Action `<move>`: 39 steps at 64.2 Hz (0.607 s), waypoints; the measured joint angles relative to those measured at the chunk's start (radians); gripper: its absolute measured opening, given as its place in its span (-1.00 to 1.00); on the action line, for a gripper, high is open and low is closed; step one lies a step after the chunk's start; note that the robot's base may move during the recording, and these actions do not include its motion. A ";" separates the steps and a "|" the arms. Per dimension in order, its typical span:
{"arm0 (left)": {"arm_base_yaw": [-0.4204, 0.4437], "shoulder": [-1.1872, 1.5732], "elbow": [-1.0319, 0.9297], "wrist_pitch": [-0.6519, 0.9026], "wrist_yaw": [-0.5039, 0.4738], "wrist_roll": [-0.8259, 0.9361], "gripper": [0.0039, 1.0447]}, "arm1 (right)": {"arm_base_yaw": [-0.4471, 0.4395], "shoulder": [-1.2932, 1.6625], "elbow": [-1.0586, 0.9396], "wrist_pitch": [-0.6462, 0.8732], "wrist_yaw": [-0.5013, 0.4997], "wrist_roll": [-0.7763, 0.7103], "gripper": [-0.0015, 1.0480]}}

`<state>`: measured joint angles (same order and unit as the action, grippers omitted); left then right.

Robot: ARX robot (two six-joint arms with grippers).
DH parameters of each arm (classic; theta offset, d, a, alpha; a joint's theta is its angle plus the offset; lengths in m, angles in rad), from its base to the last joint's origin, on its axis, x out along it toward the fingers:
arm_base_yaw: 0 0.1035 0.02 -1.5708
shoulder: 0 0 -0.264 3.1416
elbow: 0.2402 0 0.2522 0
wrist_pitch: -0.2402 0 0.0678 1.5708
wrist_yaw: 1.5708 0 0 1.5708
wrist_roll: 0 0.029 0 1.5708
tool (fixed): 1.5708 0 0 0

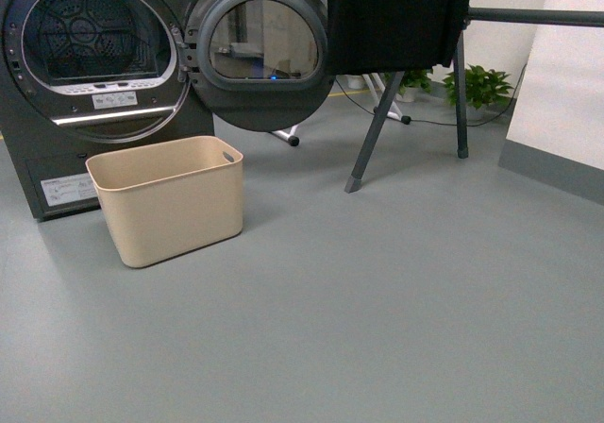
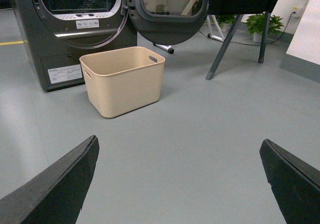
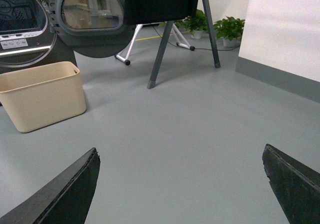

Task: Move hamper under clothes hanger

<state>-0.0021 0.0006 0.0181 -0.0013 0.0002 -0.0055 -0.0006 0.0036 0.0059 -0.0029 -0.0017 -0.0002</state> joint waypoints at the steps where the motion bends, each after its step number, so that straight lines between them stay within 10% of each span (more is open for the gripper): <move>1: 0.000 0.000 0.000 0.000 0.000 0.000 0.88 | 0.000 0.000 0.000 0.000 0.000 0.000 0.85; 39: 0.000 0.000 0.000 0.000 0.000 0.000 0.88 | 0.000 0.000 0.000 0.000 0.000 0.000 0.85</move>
<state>-0.0021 0.0002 0.0181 -0.0013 0.0002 -0.0055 -0.0006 0.0036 0.0059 -0.0029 -0.0017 -0.0002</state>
